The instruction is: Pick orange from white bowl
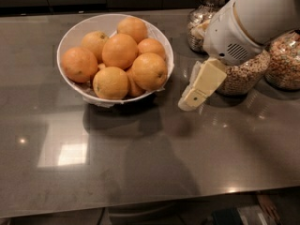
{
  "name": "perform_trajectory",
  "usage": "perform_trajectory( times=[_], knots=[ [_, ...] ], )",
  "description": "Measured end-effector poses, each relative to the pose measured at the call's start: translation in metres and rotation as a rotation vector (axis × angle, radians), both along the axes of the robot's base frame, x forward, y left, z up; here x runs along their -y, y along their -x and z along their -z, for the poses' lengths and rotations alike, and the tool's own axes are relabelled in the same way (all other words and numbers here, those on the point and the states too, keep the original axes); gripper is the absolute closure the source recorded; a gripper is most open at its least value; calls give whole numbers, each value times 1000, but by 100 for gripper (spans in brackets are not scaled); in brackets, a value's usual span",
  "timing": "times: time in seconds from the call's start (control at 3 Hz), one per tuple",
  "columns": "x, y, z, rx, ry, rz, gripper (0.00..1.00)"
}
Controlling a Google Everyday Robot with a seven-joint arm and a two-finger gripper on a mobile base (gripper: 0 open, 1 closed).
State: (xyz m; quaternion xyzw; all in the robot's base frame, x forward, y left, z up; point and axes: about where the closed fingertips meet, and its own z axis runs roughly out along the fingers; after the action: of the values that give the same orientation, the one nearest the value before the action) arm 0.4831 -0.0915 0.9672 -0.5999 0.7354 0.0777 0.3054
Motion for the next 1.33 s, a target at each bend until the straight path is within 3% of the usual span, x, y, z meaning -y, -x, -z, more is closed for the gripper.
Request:
perform_trajectory(
  times=[0.33, 0.67, 1.0, 1.33],
  knots=[
    [-44, -2, 10, -28, -105, -24, 0],
    [-73, -3, 20, -46, -136, -64, 0],
    [-73, -3, 20, -46, -136, -64, 0],
    [-78, -17, 23, -13, -139, -53, 0]
  ],
)
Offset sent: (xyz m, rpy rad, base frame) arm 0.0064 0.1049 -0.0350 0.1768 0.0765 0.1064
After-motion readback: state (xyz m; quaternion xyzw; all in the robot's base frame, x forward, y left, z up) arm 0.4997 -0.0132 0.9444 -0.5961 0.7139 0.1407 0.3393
